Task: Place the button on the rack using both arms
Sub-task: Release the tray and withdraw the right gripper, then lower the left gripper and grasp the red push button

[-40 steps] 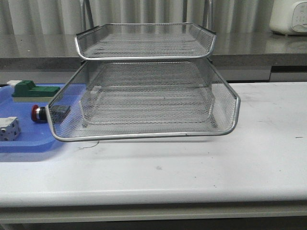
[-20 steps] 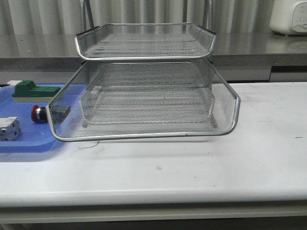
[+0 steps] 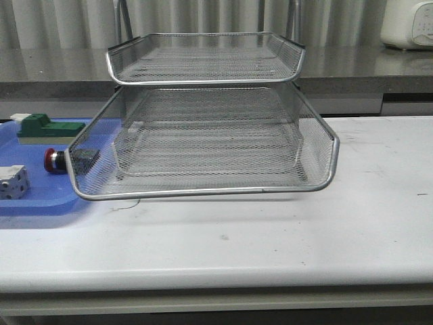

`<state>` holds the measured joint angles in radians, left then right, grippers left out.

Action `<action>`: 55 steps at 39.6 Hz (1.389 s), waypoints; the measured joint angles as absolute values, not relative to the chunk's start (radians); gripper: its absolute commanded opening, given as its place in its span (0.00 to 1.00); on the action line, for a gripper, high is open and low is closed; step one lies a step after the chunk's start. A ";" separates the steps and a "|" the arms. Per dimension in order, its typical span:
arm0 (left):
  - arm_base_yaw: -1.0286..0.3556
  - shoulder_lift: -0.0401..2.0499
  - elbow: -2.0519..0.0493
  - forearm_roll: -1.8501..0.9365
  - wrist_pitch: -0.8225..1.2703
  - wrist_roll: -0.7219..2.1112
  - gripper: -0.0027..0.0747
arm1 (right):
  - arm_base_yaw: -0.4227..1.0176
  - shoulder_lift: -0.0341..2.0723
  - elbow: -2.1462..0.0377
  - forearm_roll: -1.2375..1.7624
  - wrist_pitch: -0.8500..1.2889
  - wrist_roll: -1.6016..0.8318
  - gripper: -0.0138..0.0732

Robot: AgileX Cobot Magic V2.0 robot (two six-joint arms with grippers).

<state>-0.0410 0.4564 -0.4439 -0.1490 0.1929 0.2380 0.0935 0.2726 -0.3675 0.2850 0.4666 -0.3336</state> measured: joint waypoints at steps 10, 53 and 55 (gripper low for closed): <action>-0.041 0.529 -0.506 -0.134 0.274 0.238 0.93 | 0.094 0.273 -0.368 0.285 0.467 -0.332 0.03; -0.041 2.002 -1.654 -0.070 1.035 0.684 0.93 | 0.094 0.273 -0.368 0.285 0.467 -0.330 0.03; -0.041 2.044 -1.694 -0.072 1.047 0.695 0.93 | 0.094 0.273 -0.368 0.285 0.467 -0.330 0.03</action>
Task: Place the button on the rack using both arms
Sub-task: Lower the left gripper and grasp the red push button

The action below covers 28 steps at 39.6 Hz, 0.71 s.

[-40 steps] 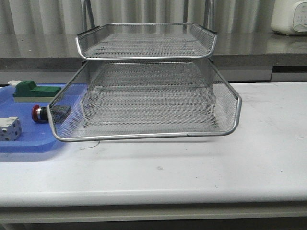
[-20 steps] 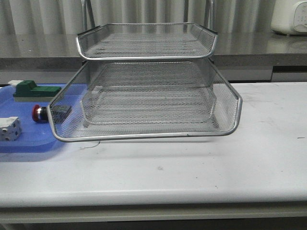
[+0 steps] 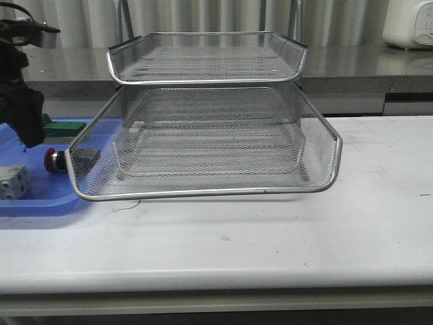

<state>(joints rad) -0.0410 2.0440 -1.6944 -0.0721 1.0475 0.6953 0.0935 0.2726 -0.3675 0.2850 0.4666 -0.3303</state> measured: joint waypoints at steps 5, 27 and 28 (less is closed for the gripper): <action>-0.043 2.127 -1.784 -0.076 1.082 0.708 0.93 | 0.094 0.273 -0.368 0.285 0.468 -0.330 0.03; -0.134 2.322 -1.936 -0.078 1.113 0.731 0.93 | 0.094 0.273 -0.368 0.285 0.468 -0.330 0.03; -0.134 2.323 -1.936 -0.078 1.108 0.731 0.93 | 0.094 0.273 -0.368 0.285 0.468 -0.330 0.03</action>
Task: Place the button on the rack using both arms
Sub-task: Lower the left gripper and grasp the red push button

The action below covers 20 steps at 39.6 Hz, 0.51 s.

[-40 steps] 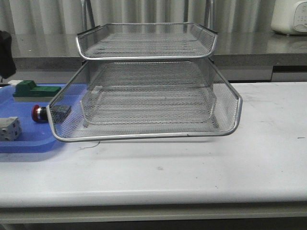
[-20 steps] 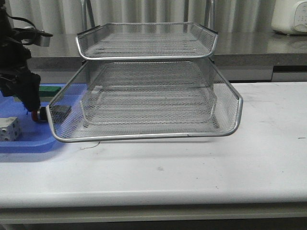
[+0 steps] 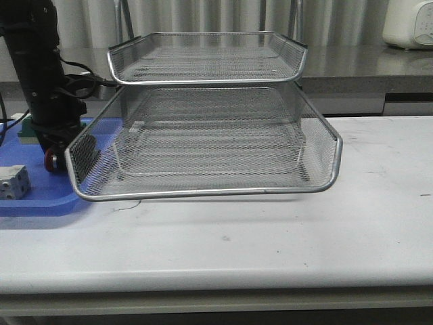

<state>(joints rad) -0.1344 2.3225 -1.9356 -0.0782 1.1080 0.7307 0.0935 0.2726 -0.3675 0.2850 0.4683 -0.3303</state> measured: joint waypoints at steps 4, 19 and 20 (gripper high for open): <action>-0.134 2.327 -1.936 -0.080 1.104 0.731 0.91 | 0.094 0.273 -0.368 0.285 0.468 -0.330 0.03; -0.134 2.329 -1.938 -0.076 1.087 0.731 0.40 | 0.094 0.273 -0.368 0.285 0.468 -0.330 0.03; -0.134 2.329 -1.940 -0.072 1.083 0.731 0.38 | 0.094 0.273 -0.368 0.285 0.468 -0.330 0.03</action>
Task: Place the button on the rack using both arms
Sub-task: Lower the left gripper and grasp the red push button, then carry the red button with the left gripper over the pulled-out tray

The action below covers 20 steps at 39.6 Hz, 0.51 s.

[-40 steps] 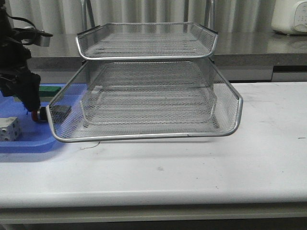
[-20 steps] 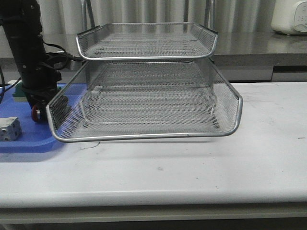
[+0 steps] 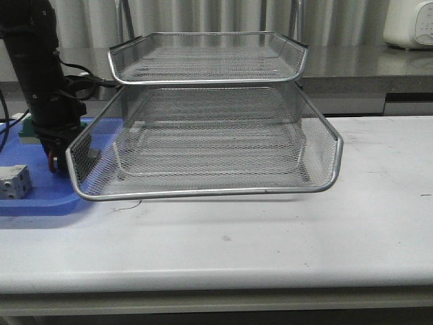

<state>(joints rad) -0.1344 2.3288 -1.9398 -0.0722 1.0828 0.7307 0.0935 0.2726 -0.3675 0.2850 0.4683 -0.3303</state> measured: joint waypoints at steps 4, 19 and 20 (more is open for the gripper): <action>-0.132 2.329 -1.940 -0.079 1.072 0.731 0.31 | 0.094 0.273 -0.368 0.285 0.468 -0.330 0.03; -0.080 2.329 -1.954 -0.087 1.105 0.720 0.29 | 0.094 0.273 -0.368 0.285 0.468 -0.330 0.03; -0.072 2.326 -1.960 -0.087 1.117 0.718 0.29 | 0.094 0.273 -0.368 0.285 0.468 -0.330 0.03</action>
<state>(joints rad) -0.0718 2.3262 -1.9595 -0.0873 1.1166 0.7176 0.0935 0.2726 -0.3675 0.2850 0.4683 -0.3303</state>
